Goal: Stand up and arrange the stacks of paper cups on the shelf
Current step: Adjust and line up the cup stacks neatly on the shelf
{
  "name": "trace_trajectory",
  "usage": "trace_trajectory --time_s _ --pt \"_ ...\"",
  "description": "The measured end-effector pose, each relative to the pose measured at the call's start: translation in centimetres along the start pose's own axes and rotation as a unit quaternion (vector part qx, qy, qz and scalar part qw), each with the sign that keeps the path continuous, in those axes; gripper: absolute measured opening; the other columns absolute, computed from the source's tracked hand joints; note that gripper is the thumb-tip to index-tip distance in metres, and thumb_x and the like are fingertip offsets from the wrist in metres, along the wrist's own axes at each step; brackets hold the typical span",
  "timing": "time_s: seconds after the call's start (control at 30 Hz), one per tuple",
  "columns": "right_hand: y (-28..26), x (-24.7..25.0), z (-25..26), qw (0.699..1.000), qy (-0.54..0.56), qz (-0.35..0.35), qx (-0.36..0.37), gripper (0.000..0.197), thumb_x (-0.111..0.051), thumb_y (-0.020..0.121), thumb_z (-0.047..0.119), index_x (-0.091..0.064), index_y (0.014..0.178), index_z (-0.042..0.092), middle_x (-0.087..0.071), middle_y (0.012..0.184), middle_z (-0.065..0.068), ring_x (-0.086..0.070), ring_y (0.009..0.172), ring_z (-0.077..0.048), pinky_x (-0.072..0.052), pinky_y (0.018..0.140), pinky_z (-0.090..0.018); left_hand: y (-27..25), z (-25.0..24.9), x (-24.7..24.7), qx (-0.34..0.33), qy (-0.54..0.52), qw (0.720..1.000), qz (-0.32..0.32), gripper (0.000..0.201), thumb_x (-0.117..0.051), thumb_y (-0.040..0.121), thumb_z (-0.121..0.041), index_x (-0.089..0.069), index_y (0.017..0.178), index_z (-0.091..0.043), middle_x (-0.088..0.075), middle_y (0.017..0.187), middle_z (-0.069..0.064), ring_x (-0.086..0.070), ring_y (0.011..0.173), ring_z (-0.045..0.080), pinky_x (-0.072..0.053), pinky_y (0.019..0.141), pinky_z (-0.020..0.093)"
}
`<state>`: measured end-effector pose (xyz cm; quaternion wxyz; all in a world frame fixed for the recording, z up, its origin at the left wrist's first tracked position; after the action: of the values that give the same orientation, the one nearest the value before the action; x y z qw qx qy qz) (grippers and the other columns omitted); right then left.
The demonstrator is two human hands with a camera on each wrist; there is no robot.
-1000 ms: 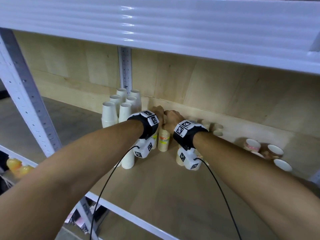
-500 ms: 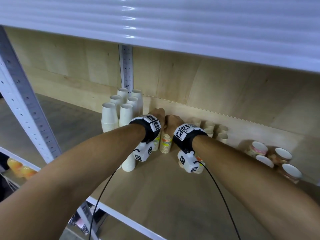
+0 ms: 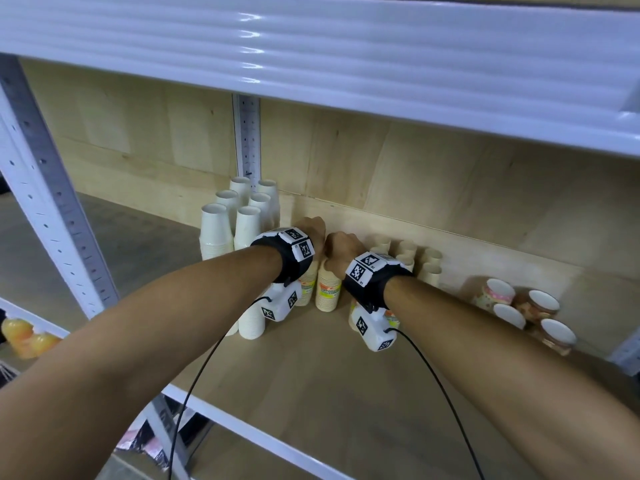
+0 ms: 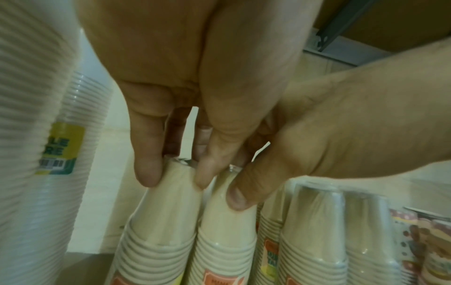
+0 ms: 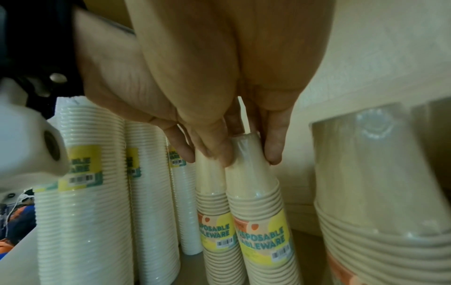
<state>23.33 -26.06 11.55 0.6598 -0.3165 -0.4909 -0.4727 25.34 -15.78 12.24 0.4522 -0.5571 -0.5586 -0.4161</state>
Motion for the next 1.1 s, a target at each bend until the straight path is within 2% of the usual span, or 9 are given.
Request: trace_trajectory --time_s 0.17,0.4,0.57,0.63,0.7,0.83,0.93,1.0,1.1 --pt "-2.1 1.3 0.2 1.0 0.003 0.027 -0.011 0.017 -0.068 0.082 0.014 -0.063 0.098 0.011 -0.068 0.106 -0.012 -0.066 0.097 -0.03 -0.054 0.076 -0.033 -1.7 -0.4 1.0 -0.063 0.029 0.997 0.028 0.041 -0.069 0.082 -0.009 -0.037 0.056 -0.014 -0.047 0.063 -0.001 -0.054 0.066 0.02 -0.037 0.046 0.016" --pt "-5.9 3.4 -0.1 0.997 -0.008 0.078 -0.019 0.037 -0.078 0.076 0.016 -0.066 0.109 0.006 -0.068 0.103 -0.009 -0.065 0.09 -0.024 -0.05 0.068 -0.028 -6.0 -2.8 2.4 -0.058 0.031 0.992 0.104 0.017 -0.074 0.08 -0.012 -0.059 0.072 -0.011 -0.055 0.071 0.003 -0.053 0.067 0.017 -0.044 0.057 0.023" --pt "-8.5 5.0 -1.6 0.995 -0.02 0.091 -0.043 0.036 -0.078 0.075 0.017 -0.067 0.107 0.005 -0.068 0.104 -0.01 -0.066 0.095 -0.024 -0.054 0.076 -0.032 -8.6 -6.0 2.7 -0.065 0.041 0.985 0.157 0.019 -0.069 0.085 -0.003 -0.06 0.068 -0.006 -0.054 0.038 -0.007 -0.05 0.041 0.006 -0.034 0.032 0.01" --pt "-9.5 5.6 -2.7 0.994 -0.019 0.095 -0.056 0.034 -0.078 0.076 0.016 -0.067 0.105 0.004 -0.067 0.103 -0.01 -0.065 0.096 -0.025 -0.052 0.073 -0.03 -9.4 -7.1 2.7 -0.083 0.038 0.983 0.162 0.007 -0.069 0.084 -0.004 -0.069 0.09 0.0 -0.064 0.065 0.0 -0.055 0.066 0.014 -0.04 0.042 0.016" --pt "-10.4 6.2 -4.0 0.993 -0.018 0.094 -0.07 0.026 -0.079 0.074 0.016 -0.067 0.096 0.009 -0.067 0.096 -0.007 -0.064 0.089 -0.022 -0.049 0.064 -0.025 -10.1 -8.3 2.5 -0.098 0.043 0.982 0.157 0.023 -0.067 0.085 -0.003 -0.07 0.108 0.001 -0.063 0.083 0.006 -0.055 0.074 0.017 -0.042 0.046 0.018" --pt "-12.0 7.1 -6.4 0.992 -0.031 0.081 -0.09 0.019 -0.079 0.071 0.02 -0.068 0.085 0.015 -0.066 0.084 -0.001 -0.063 0.082 -0.02 -0.043 0.058 -0.022 -10.7 -10.5 1.8 -0.136 0.007 0.979 0.148 0.017 -0.062 0.087 0.004 -0.068 0.1 -0.004 -0.057 0.042 -0.007 -0.054 0.042 0.004 -0.038 0.033 0.011" --pt "-13.1 7.4 -7.9 0.991 -0.041 0.054 -0.115 0.032 -0.079 0.072 0.02 -0.069 0.101 0.01 -0.068 0.103 -0.007 -0.065 0.096 -0.026 -0.048 0.07 -0.027 -10.7 -11.8 1.1 -0.146 0.02 0.977 0.152 0.014 -0.063 0.088 0.002 -0.067 0.101 -0.002 -0.055 0.061 -0.003 -0.051 0.069 0.016 -0.034 0.03 0.007" --pt "-13.6 7.3 -8.9 0.991 -0.04 0.029 -0.123 0.039 -0.078 0.076 0.02 -0.067 0.111 0.008 -0.066 0.114 -0.012 -0.064 0.105 -0.029 -0.045 0.074 -0.027 -10.8 -12.5 0.8 -0.152 0.024 0.977 0.15 0.022 -0.065 0.086 0.001 -0.067 0.108 0.001 -0.051 0.07 0.001 -0.049 0.064 0.015 -0.036 0.032 0.009" --pt "-14.2 7.4 -9.7 0.991 -0.038 0.029 -0.127 0.038 -0.075 0.079 0.016 -0.066 0.115 0.005 -0.065 0.117 -0.013 -0.063 0.108 -0.029 -0.046 0.077 -0.027 -11.0 -13.2 0.5 -0.156 0.048 0.979 0.125 0.03 -0.072 0.082 -0.009 -0.069 0.111 -0.001 -0.06 0.09 0.004 -0.056 0.072 0.015 -0.046 0.052 0.019"
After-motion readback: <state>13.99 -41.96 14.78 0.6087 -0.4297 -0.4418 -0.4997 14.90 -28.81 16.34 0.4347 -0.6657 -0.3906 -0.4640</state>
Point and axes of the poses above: each hand's wrist, its own y-axis towards the middle knuckle, its own x-axis out of the back of the hand, z = x × y, the point moved 1 cm from there along y, towards the middle knuckle
